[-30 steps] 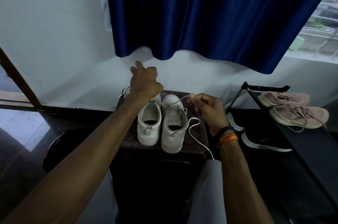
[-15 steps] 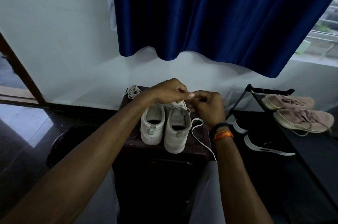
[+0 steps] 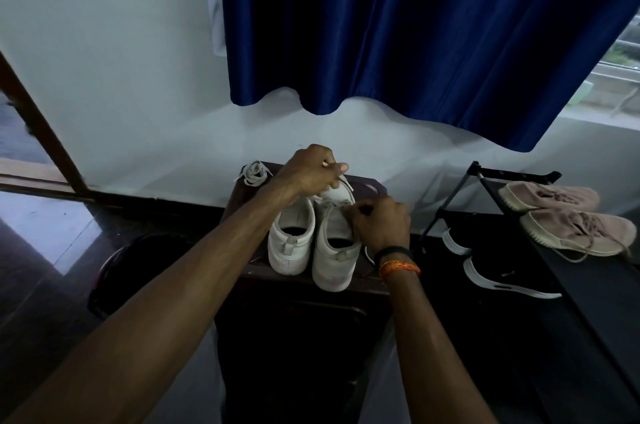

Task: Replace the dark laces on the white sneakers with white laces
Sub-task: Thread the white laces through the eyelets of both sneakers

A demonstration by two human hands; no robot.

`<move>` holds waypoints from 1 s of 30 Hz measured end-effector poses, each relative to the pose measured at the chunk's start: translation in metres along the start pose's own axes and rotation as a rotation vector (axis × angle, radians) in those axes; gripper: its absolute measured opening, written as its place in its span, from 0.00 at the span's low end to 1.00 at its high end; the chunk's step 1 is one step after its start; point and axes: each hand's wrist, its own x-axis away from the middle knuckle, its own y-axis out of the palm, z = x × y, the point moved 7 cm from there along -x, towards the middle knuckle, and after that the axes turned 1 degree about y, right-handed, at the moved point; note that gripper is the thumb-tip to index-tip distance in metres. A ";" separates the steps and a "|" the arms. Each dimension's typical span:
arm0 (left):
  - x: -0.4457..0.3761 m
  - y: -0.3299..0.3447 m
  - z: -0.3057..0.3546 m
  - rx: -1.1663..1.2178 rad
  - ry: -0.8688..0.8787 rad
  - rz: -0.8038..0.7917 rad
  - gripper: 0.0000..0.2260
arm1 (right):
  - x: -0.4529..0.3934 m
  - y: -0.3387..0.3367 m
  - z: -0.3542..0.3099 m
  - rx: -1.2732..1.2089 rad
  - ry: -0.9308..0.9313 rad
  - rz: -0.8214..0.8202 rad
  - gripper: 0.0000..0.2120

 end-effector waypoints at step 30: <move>-0.006 0.045 -0.030 -0.089 0.044 0.249 0.15 | -0.006 0.038 0.060 -1.016 0.484 -0.263 0.08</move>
